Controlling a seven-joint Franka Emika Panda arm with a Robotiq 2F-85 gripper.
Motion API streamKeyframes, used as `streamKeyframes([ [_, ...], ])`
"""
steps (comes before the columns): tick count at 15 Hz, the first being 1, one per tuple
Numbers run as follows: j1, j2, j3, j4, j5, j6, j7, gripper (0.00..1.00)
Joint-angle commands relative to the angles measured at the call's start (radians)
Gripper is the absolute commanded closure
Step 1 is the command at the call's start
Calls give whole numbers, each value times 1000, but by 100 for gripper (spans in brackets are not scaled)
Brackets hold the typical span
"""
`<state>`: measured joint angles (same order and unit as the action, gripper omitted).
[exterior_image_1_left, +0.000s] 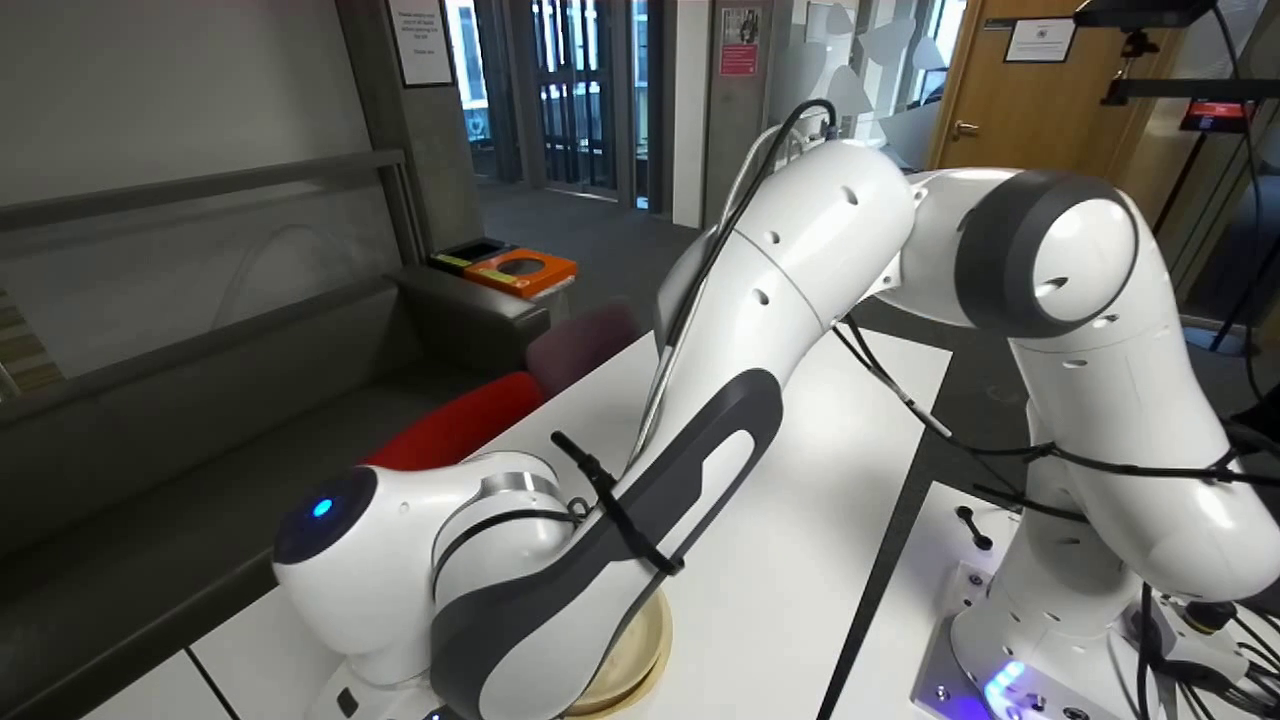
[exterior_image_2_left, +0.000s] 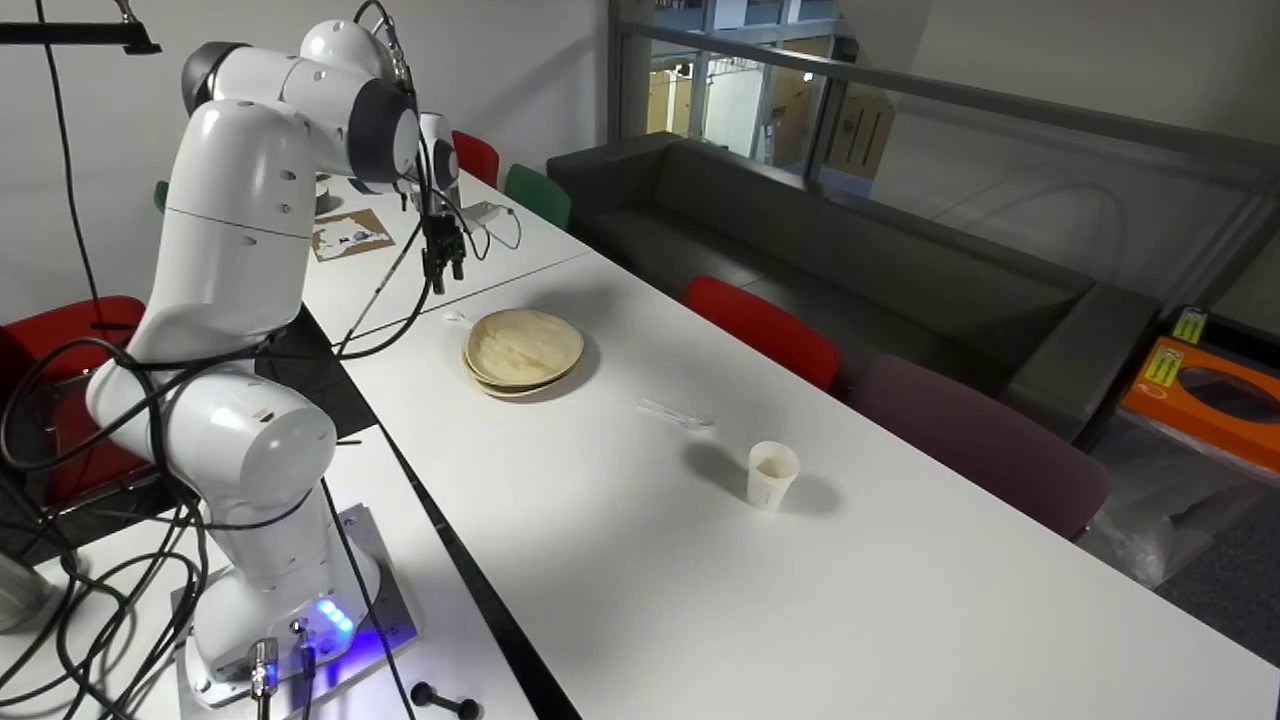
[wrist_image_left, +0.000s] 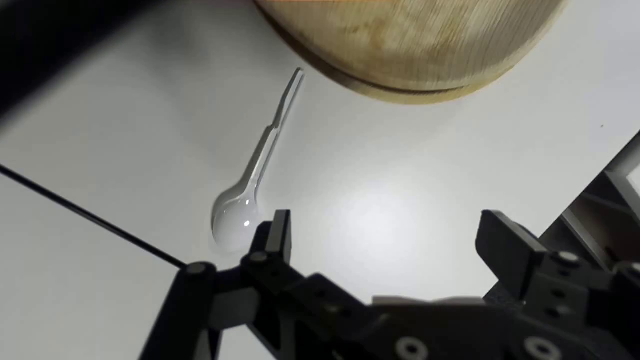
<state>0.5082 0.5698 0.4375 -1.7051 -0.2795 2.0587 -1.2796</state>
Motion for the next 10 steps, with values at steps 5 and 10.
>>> streamKeyframes([
  [5, 34, 64, -3, 64, 1, -4, -9, 0],
  [10, 30, 71, -5, 63, 1, 11, -8, 0],
])
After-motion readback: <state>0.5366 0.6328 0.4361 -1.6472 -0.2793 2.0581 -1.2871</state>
